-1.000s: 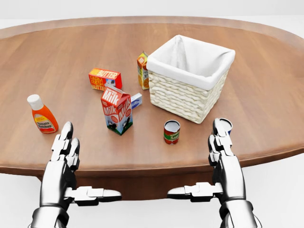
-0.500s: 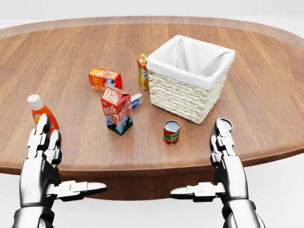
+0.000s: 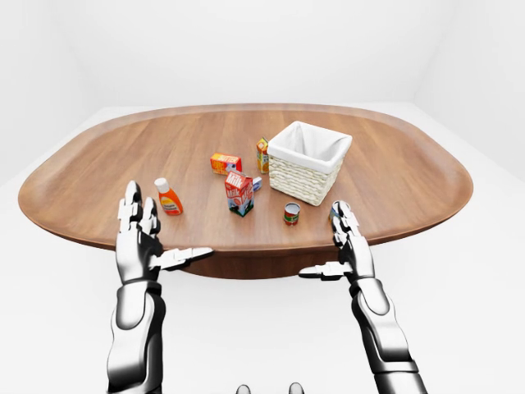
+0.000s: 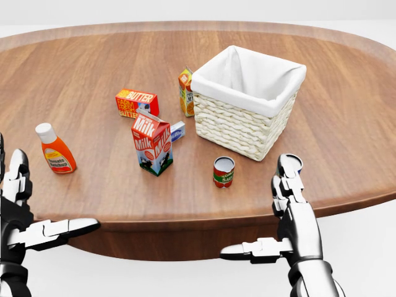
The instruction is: Pick up the alphabet soup, and put it in the basket.
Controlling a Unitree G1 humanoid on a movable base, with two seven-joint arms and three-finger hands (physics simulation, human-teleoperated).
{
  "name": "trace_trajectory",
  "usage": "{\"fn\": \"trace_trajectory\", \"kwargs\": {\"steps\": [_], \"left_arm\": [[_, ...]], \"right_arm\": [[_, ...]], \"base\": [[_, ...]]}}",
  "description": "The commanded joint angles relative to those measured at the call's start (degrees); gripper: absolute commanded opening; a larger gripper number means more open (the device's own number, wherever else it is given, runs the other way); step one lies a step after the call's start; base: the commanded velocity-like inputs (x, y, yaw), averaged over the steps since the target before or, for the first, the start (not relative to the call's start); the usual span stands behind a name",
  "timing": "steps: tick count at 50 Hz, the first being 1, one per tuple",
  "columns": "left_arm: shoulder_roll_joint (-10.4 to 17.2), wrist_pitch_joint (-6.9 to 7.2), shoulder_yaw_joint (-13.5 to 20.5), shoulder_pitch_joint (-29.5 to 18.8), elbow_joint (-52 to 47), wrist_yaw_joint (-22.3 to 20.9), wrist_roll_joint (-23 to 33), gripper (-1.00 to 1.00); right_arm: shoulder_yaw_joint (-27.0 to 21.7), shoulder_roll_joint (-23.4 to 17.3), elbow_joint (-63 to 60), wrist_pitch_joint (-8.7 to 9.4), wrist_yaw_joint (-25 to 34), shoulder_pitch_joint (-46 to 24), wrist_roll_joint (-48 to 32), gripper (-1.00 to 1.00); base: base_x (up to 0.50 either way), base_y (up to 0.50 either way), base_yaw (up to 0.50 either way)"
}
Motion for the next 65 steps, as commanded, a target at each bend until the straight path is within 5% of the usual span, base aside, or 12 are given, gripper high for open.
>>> {"fn": "trace_trajectory", "kwargs": {"steps": [1,3,24,55,65], "left_arm": [[1.46,0.00,4.01,-0.96,-2.90,0.28,-2.74,1.00],[1.95,0.00,4.98,-1.39,-3.15,0.43,-3.67,1.00],[10.83,0.00,16.00,-7.92,0.08,4.66,-16.33,1.00],[23.70,0.00,23.68,-13.64,12.85,9.87,-33.35,1.00],[25.13,0.00,23.62,-14.00,15.54,10.36,-34.86,1.00]], "right_arm": [[-0.04,-0.05,1.10,-1.13,0.51,-0.22,0.62,1.00],[-0.39,-0.23,2.48,-2.25,0.76,-0.68,0.84,1.00],[-0.54,-0.23,0.69,-1.25,-0.10,-0.24,0.70,1.00],[-0.08,-0.09,0.54,-1.92,0.80,-0.07,0.69,1.00],[-0.18,-0.18,1.14,-2.22,0.97,-0.42,0.67,1.00]], "base": [[0.00,0.00,0.00],[0.00,0.00,0.00],[0.00,0.00,0.00],[0.00,0.00,0.00],[0.00,0.00,0.00]]}}
